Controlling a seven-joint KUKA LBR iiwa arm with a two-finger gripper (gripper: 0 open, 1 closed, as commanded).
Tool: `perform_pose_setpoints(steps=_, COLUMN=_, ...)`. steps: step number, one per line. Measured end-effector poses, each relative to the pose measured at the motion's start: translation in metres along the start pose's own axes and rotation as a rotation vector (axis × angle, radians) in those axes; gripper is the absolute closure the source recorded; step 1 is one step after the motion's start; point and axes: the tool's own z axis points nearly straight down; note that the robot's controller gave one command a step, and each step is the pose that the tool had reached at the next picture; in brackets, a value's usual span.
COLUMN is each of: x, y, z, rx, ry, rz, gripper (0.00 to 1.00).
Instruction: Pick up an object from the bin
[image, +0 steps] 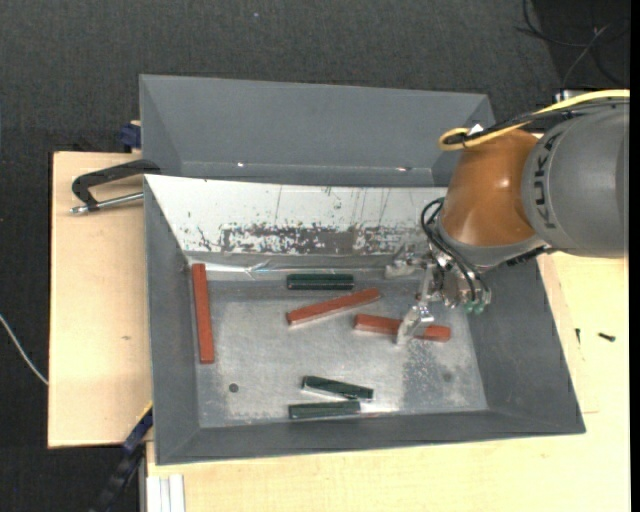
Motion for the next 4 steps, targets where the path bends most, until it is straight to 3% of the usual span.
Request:
perform_pose_setpoints(steps=1, x=0.015, y=0.023, z=-0.023, rx=-0.001, ry=0.006, rz=0.058, gripper=0.0)
perform_pose_setpoints(steps=2, x=0.021, y=0.03, z=0.0, rx=0.0, ry=0.0, rz=0.076, gripper=0.0)
perform_pose_setpoints(steps=3, x=0.02, y=0.042, z=-0.001, rx=0.006, ry=0.006, rz=0.257, gripper=1.0)
perform_pose_setpoints(steps=4, x=0.02, y=0.042, z=-0.001, rx=0.006, ry=0.006, rz=0.256, gripper=1.0)
